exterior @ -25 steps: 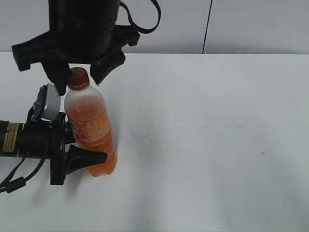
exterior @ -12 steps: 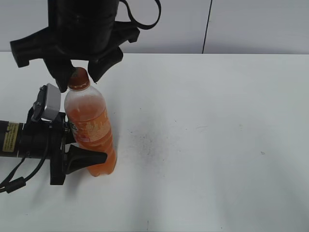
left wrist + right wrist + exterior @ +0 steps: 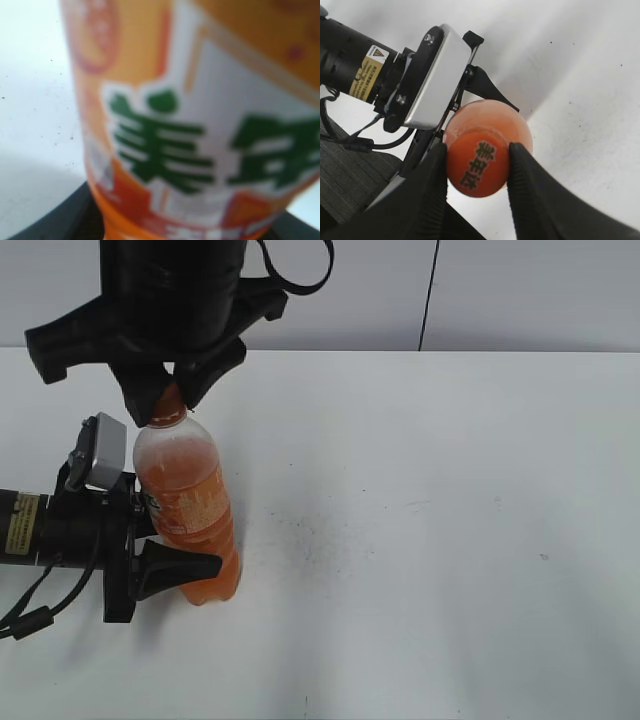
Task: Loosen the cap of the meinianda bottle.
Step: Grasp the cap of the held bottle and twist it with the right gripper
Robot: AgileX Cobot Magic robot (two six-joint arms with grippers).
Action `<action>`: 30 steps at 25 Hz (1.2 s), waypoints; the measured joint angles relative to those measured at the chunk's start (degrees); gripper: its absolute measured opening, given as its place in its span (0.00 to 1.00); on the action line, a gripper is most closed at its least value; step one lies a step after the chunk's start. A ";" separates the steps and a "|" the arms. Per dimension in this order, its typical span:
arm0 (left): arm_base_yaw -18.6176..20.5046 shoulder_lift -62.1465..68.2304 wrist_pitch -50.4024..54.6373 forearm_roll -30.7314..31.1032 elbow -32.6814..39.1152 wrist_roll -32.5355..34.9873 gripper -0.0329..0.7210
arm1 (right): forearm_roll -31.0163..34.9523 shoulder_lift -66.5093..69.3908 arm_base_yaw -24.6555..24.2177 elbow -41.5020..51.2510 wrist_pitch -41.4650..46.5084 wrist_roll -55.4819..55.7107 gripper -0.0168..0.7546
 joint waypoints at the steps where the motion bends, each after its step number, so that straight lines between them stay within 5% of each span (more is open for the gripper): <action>1: 0.00 0.00 0.00 0.00 0.00 0.00 0.57 | 0.00 0.00 0.00 0.00 0.00 -2.00 0.38; 6: 0.00 0.00 0.00 0.11 0.00 0.07 0.57 | 0.05 0.00 0.00 -0.10 0.00 -19.47 0.38; 14: 0.00 0.00 -0.11 0.29 0.00 0.46 0.57 | 0.00 -0.29 0.00 -0.17 0.17 -64.99 0.38; 24: 0.00 0.00 -0.11 0.41 0.00 0.46 0.57 | 0.05 -0.36 0.00 -0.30 0.22 -69.44 0.40; 30: 0.00 0.00 0.00 0.27 0.00 0.23 0.57 | 0.92 -0.36 0.00 -4.24 0.22 -61.47 0.72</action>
